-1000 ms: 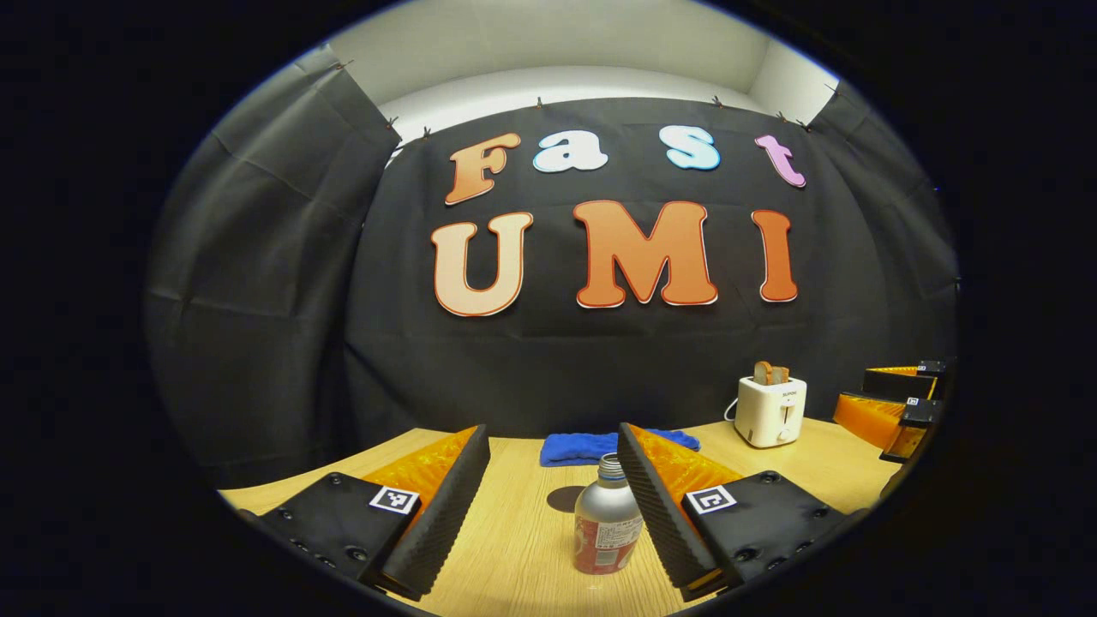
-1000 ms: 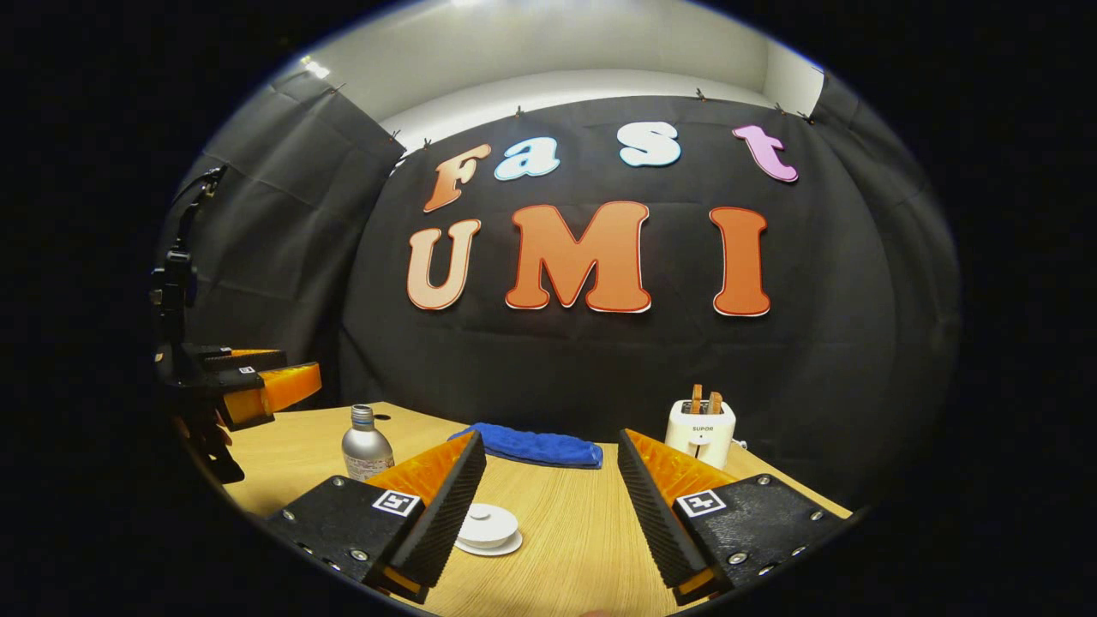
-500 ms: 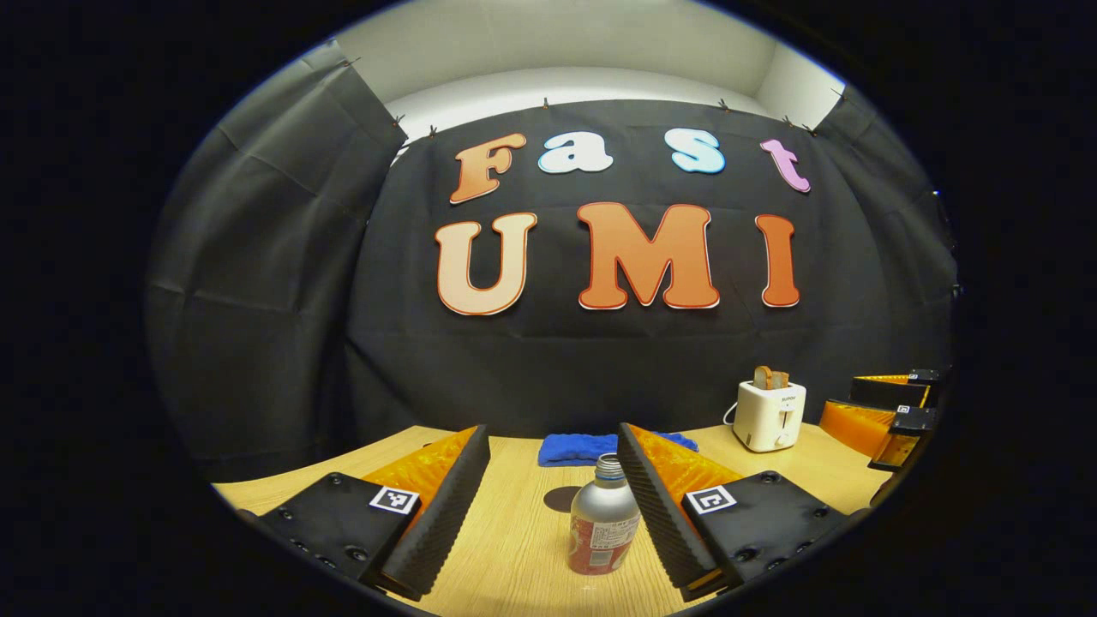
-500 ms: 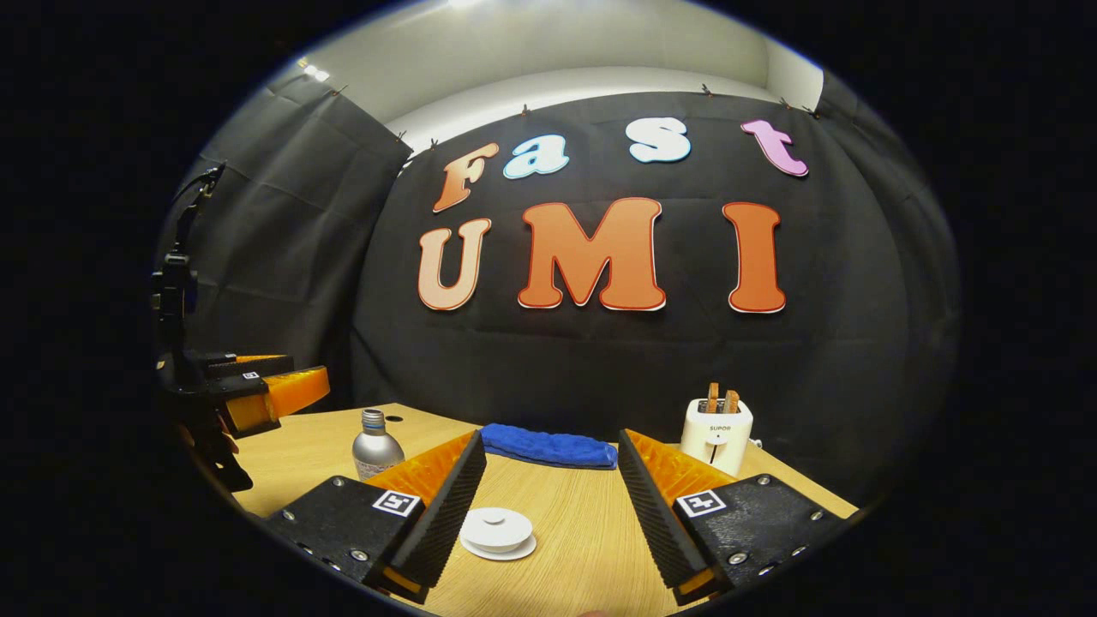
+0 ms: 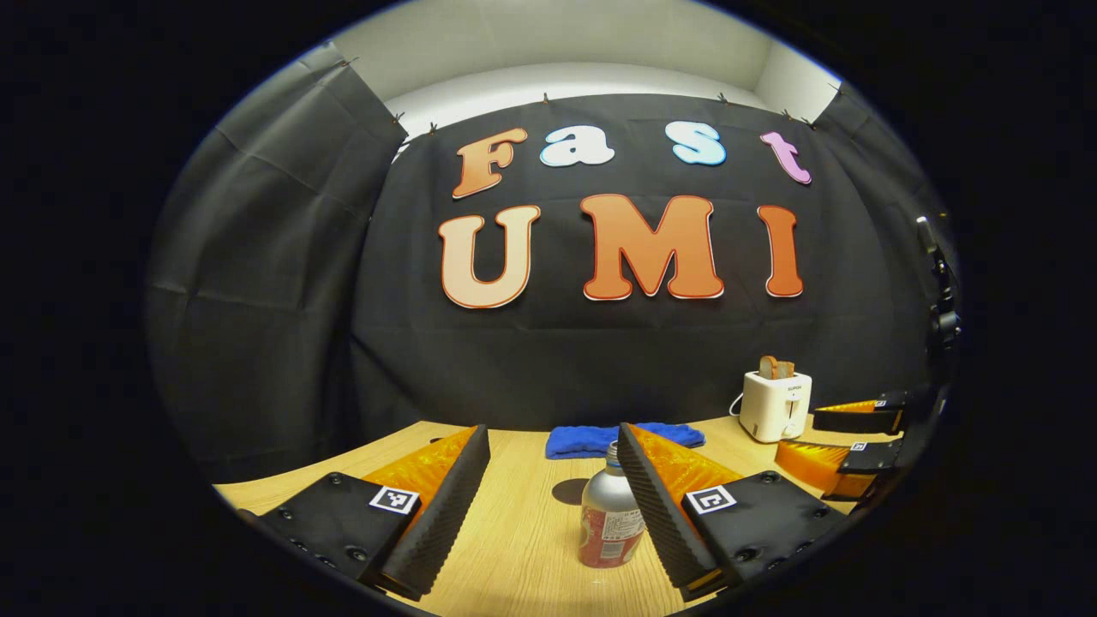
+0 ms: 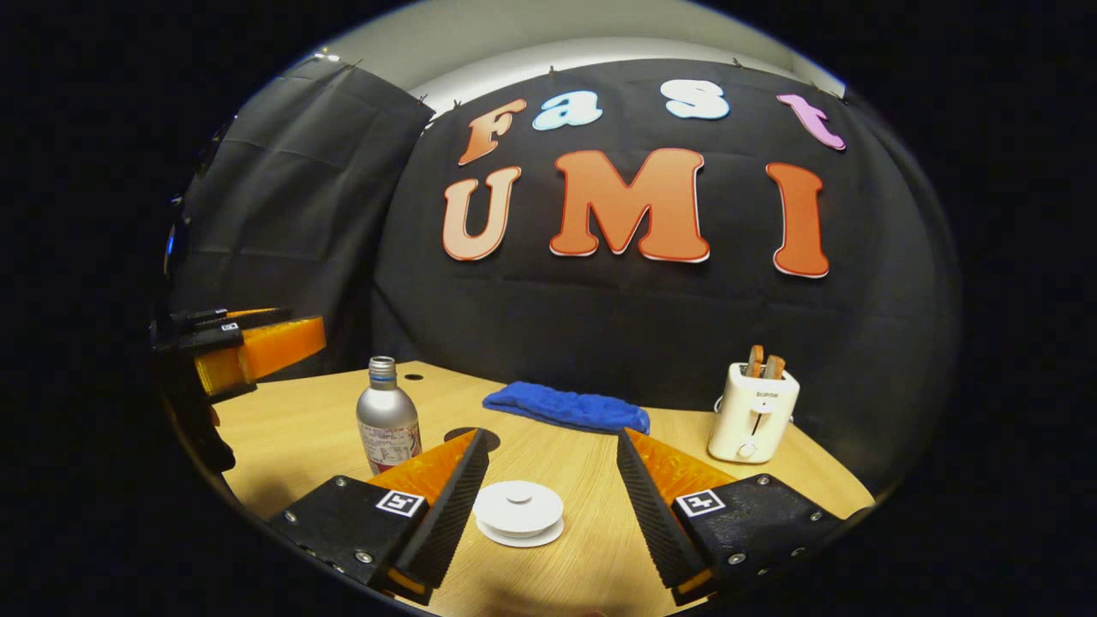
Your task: Open the teacup lid with one hand, grasp the water bottle and pour water into the teacup with the other hand; after pouring, place the water bottle on the coaster and then close the teacup lid.
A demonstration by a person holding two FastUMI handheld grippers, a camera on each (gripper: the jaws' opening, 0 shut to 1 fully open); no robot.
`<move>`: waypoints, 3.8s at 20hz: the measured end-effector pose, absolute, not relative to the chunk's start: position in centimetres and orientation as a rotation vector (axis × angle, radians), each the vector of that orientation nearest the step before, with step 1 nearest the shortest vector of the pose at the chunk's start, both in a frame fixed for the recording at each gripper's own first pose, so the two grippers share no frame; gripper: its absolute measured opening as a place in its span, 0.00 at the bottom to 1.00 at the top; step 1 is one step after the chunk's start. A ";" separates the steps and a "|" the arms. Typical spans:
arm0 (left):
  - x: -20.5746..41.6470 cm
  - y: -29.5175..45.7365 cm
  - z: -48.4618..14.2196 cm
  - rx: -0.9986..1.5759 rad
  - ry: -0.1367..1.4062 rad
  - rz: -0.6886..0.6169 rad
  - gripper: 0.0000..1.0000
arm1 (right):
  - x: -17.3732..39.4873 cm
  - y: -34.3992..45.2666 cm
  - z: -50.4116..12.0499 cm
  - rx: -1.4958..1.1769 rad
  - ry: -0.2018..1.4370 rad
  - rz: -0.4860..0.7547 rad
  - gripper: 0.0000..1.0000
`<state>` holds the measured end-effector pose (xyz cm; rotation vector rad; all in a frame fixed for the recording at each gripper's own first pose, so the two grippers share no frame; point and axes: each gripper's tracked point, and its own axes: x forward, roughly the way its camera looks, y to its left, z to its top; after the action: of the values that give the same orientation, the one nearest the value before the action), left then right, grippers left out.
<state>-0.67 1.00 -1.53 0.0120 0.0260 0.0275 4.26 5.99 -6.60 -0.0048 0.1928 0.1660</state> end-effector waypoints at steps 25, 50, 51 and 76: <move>-0.4 1.3 -4.2 0.021 0.094 0.044 0.97 | 7.9 9.7 -15.3 -0.023 0.435 0.276 0.28; 2.9 -5.2 -16.2 -0.076 0.447 -0.061 0.97 | 3.7 -1.2 -6.2 0.082 0.262 0.102 0.23; 3.0 -4.9 -17.0 -0.069 0.474 -0.039 0.96 | 3.5 -1.8 -6.2 0.085 0.258 0.088 0.23; 7.3 -0.4 -13.6 0.721 0.408 0.067 0.77 | 1.3 -7.9 -6.0 0.060 0.237 -0.034 0.23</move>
<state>7.28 -0.38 -13.63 0.7208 0.4077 0.0674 1.27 -7.88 -5.98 0.0600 0.2375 -0.0341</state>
